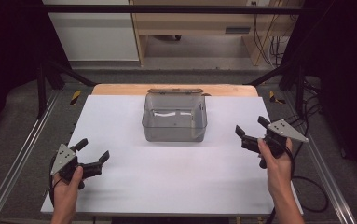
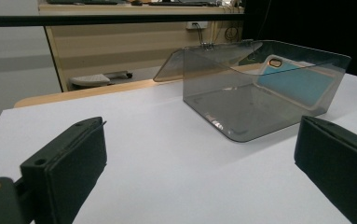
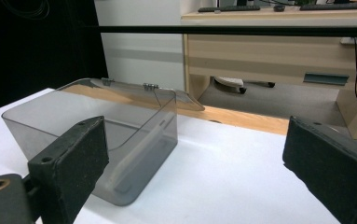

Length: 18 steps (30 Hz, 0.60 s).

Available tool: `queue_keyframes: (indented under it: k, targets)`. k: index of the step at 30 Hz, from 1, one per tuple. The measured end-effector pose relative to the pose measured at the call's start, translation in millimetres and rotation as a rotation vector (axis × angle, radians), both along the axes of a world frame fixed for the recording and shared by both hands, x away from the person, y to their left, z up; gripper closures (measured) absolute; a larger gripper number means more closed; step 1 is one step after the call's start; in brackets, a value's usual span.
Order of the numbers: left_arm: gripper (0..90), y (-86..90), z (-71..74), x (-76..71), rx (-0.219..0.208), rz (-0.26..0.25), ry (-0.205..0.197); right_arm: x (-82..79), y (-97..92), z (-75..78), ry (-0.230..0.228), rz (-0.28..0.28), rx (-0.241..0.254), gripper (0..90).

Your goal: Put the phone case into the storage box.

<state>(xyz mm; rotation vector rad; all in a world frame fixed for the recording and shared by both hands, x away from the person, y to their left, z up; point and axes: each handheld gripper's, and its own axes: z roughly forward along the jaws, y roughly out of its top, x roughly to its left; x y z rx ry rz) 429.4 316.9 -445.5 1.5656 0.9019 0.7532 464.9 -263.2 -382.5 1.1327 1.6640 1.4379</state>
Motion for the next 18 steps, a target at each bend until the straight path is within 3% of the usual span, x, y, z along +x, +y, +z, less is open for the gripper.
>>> queue_keyframes:
  k: [18]
  targets:
    - [2.5,17.9,0.4,-15.1,-0.009,0.010,0.013,-22.3,-32.3,-14.3,0.017,0.000,0.010,4.7]
